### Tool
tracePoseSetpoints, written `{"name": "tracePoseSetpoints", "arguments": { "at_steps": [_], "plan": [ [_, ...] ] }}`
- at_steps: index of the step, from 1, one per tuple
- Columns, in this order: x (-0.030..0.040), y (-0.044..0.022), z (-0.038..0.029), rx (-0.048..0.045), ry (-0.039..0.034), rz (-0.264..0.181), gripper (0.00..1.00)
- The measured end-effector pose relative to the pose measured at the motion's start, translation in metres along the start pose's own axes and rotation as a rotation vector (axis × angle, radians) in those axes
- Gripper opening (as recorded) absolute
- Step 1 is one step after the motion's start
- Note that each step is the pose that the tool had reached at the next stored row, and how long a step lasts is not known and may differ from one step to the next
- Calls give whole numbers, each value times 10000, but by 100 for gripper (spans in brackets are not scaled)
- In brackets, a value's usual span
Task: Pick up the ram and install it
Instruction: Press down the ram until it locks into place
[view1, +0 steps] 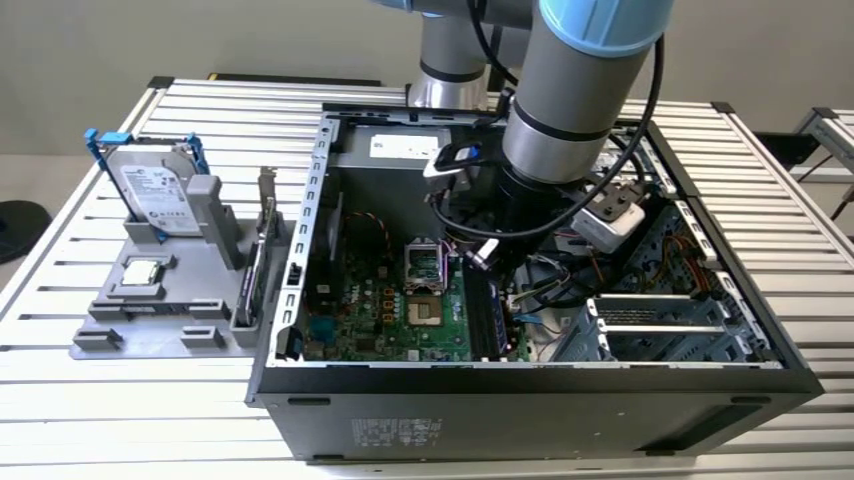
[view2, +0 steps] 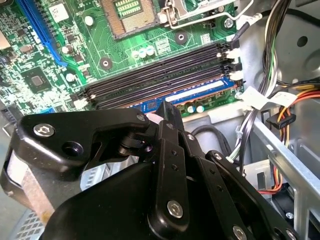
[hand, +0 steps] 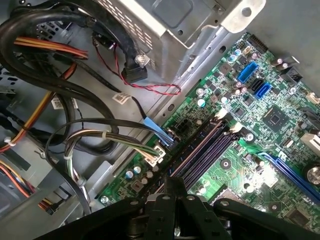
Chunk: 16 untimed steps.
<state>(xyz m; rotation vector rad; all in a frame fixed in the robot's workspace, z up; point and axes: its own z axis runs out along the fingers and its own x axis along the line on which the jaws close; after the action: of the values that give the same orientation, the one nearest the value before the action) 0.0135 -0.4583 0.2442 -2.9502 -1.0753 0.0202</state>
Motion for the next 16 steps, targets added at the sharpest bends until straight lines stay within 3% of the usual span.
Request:
{"name": "tracePoseSetpoints", "arguments": {
  "at_steps": [16],
  "plan": [
    [3, -7, 7, -7, -4, -613, 0]
  ]
}}
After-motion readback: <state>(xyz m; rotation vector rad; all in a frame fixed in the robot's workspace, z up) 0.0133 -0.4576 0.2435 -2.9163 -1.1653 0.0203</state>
